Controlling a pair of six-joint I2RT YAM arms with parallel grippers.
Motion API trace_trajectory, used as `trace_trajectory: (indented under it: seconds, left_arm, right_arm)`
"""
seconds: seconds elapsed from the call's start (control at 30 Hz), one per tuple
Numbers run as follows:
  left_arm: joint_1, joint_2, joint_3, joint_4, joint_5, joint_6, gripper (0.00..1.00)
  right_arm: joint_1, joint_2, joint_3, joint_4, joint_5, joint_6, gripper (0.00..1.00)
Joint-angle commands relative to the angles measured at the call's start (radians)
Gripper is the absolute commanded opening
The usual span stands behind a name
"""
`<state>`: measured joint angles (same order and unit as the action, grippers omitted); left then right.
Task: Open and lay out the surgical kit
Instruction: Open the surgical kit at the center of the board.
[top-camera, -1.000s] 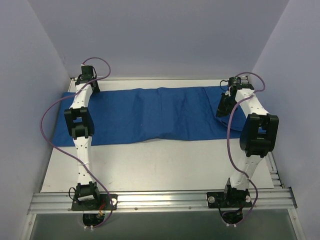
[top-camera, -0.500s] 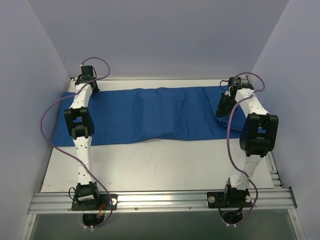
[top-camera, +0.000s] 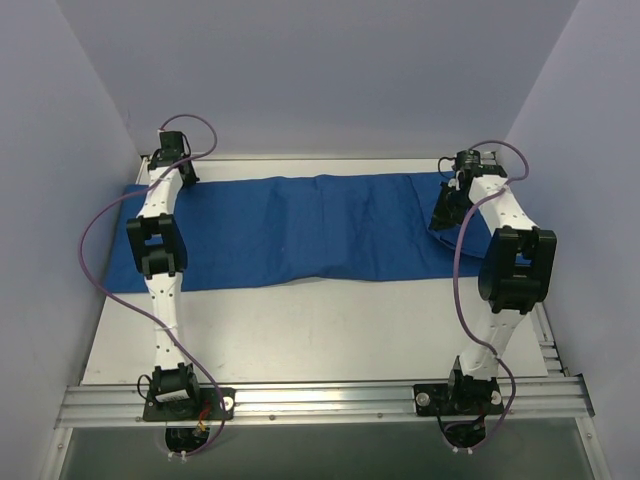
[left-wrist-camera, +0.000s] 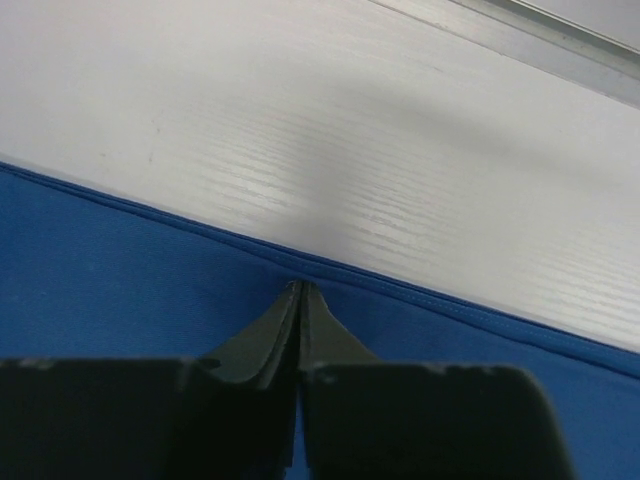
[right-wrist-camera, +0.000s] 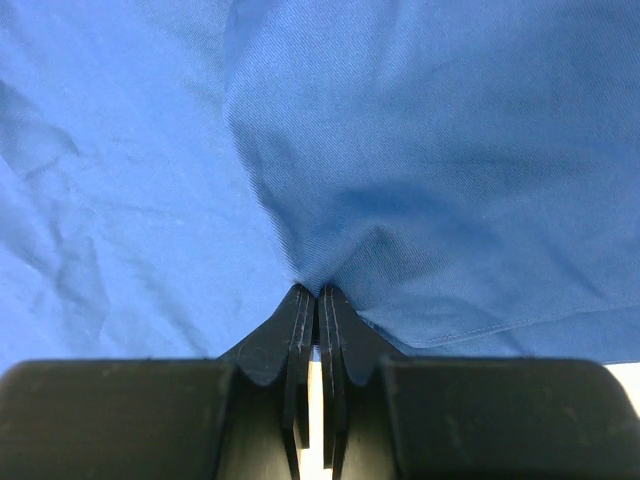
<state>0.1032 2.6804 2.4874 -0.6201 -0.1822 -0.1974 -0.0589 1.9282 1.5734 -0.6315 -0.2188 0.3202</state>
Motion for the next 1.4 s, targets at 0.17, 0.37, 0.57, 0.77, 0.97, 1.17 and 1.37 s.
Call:
trace_trajectory:
  seconds: [0.17,0.37,0.57,0.77,0.97,1.17,1.37]
  left_arm:
    - [-0.034,-0.114,-0.071,0.08,0.26,-0.082,0.67]
    - [-0.05,-0.039,0.068,0.054,0.204,-0.096,0.64]
    - [-0.036,-0.014,0.099,0.017,0.092,-0.05,0.63]
    - [-0.046,-0.011,0.041,0.017,0.118,-0.027,0.65]
    - [-0.059,0.002,0.031,0.011,0.119,-0.017,0.58]
    - [-0.053,-0.054,-0.068,-0.021,0.078,-0.005,0.57]
    - [-0.049,0.005,-0.006,-0.02,0.093,-0.023,0.51]
  right_arm:
    - [0.013,-0.001,0.025,-0.031,-0.01,0.005,0.0]
    - [0.013,0.005,0.033,-0.034,-0.01,0.003,0.0]
    - [0.011,0.008,0.03,-0.031,-0.01,0.003,0.0]
    - [0.013,0.02,0.031,-0.025,-0.016,0.008,0.0]
    - [0.013,0.025,0.028,-0.025,-0.019,0.006,0.0]
    - [0.013,0.022,0.022,-0.028,-0.021,0.008,0.0]
    - [0.011,0.038,0.031,-0.017,-0.03,0.008,0.0]
